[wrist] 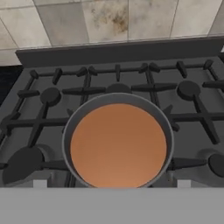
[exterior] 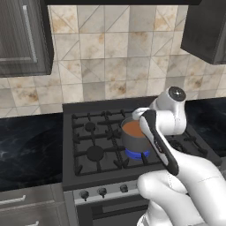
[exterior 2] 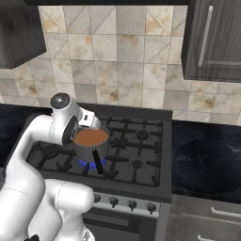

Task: Pick up the sugar cube(s) and place them in the saucepan with hot chocolate.

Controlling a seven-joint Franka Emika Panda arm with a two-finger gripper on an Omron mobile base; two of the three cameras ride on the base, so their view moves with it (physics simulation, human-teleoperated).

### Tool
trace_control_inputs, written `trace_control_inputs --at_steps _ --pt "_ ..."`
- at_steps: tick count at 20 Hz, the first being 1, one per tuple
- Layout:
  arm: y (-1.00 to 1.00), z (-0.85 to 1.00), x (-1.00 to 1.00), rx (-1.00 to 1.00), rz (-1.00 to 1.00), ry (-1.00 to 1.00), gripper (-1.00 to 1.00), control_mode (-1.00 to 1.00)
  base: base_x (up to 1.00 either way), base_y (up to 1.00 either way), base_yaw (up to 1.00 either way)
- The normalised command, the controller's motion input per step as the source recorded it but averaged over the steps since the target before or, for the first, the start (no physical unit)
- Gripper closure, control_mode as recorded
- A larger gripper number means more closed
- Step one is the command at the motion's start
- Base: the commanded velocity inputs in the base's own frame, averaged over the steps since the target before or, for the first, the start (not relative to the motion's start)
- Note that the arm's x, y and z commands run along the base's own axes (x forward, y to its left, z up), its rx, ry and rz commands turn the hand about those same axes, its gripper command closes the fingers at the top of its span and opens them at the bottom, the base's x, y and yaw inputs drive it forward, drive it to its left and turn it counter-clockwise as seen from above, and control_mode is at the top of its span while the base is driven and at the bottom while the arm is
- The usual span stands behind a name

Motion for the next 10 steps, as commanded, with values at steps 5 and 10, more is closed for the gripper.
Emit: trace_control_inputs --at_steps 5,10 --pt "0.02 0.13 -0.27 0.00 0.00 -0.21 -1.00 -1.00 0.00 0.00 0.00" --pt "0.06 0.10 -0.34 0.00 0.00 -0.18 -1.00 -1.00 0.00 0.00 0.00"
